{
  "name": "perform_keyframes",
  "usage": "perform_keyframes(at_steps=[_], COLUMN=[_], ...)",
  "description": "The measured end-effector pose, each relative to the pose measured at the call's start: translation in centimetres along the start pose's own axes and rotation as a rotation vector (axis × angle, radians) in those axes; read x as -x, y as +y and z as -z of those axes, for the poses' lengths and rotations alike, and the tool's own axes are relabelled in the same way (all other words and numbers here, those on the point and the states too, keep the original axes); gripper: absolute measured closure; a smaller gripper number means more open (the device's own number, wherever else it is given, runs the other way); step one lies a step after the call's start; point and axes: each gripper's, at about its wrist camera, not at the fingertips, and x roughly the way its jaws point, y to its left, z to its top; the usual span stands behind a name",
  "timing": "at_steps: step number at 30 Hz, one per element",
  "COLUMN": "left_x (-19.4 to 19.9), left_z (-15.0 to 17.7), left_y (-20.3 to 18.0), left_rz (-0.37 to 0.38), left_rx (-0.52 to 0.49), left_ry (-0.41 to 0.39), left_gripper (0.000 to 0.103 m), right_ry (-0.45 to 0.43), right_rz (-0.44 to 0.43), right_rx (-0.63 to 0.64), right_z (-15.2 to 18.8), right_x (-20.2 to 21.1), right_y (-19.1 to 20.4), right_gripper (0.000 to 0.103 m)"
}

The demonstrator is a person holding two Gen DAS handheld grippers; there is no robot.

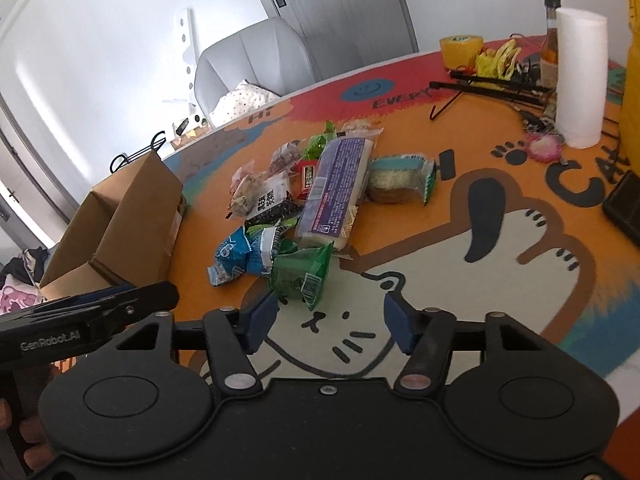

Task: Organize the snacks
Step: 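Grasp the blue snack bag with the left tool while the right tool grasps a green packet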

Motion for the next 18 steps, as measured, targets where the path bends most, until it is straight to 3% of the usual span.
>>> perform_keyframes(at_steps=[8, 18], left_x=[-2.7, -5.8], left_z=[-1.0, -2.5], left_y=[0.1, 0.0], left_rz=[-0.009, -0.026], left_rx=[0.001, -0.017], left_ry=[0.027, 0.061], left_gripper=[0.039, 0.040], right_ry=[0.052, 0.097], right_rz=[-0.022, -0.053], right_rx=[-0.039, -0.049], right_z=[-0.9, -1.8], right_x=[-2.5, -5.2], right_y=[-0.5, -0.5], right_gripper=[0.050, 0.048])
